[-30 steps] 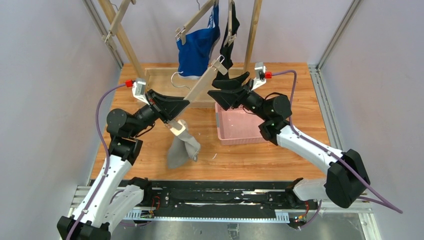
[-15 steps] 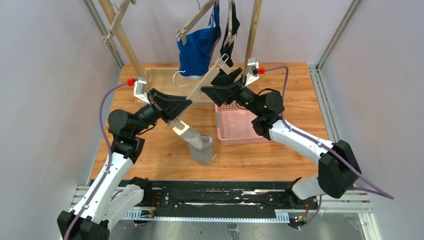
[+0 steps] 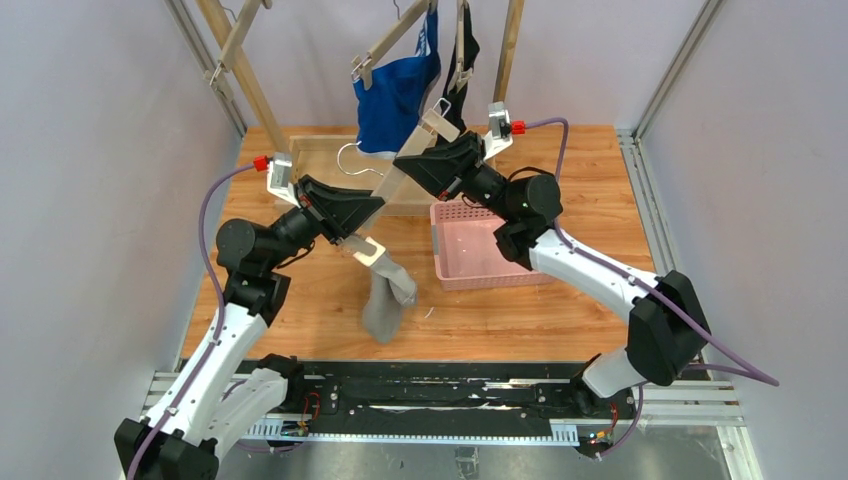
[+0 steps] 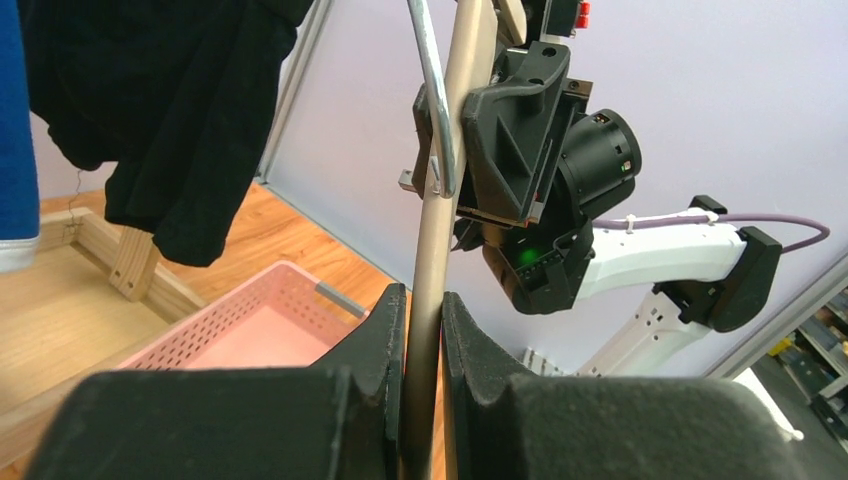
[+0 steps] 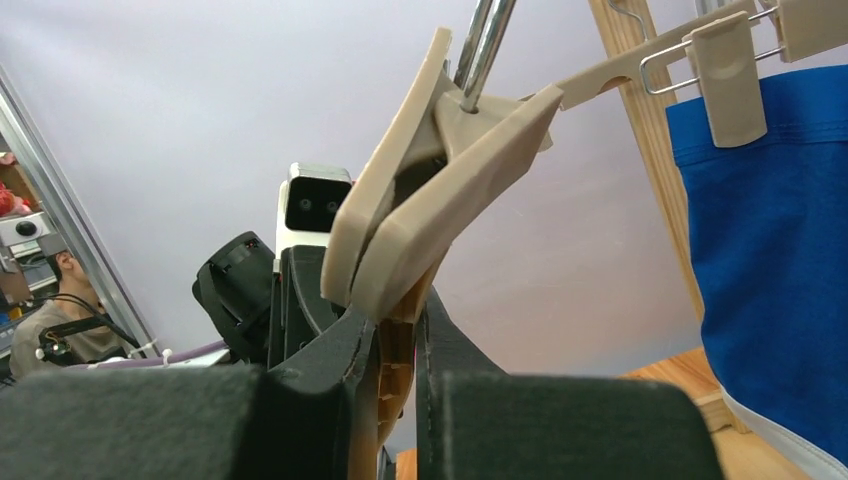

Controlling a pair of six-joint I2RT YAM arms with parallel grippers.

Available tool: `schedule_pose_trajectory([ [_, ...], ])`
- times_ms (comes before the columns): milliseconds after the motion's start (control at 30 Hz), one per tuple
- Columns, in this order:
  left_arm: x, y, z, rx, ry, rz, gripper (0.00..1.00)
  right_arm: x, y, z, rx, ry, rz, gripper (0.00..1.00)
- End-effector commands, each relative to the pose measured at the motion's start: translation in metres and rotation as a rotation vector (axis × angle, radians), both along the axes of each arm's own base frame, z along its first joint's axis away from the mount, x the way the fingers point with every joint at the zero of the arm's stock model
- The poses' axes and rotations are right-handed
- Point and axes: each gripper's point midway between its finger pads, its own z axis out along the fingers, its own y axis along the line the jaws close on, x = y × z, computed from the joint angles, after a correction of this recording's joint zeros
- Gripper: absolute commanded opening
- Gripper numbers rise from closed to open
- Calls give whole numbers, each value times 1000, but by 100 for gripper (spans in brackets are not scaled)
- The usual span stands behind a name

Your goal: Remove the underwear clipped to the hanger

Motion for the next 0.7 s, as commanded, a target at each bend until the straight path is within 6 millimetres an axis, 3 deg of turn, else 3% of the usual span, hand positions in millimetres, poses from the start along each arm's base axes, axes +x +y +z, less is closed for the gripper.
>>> schedule_pose_trajectory([
  [0,-4,2,21,-42,-43,6,0,1,0,1,-25,-64,-56,1],
  [33,-3,2,21,-47,-33,8,2,1,-1,0,-30,-62,-65,1],
  [167,-1,3,14,-49,-16,19,28,-2,-7,0,-39,-74,-93,1],
  [300,2,9,6,-26,-17,80,43,-7,-11,2,-45,-93,-94,1],
  [433,11,22,-8,56,9,195,48,-13,-15,6,-33,-98,-88,1],
  [667,10,31,-37,178,37,259,54,-23,-22,16,7,-116,-72,1],
])
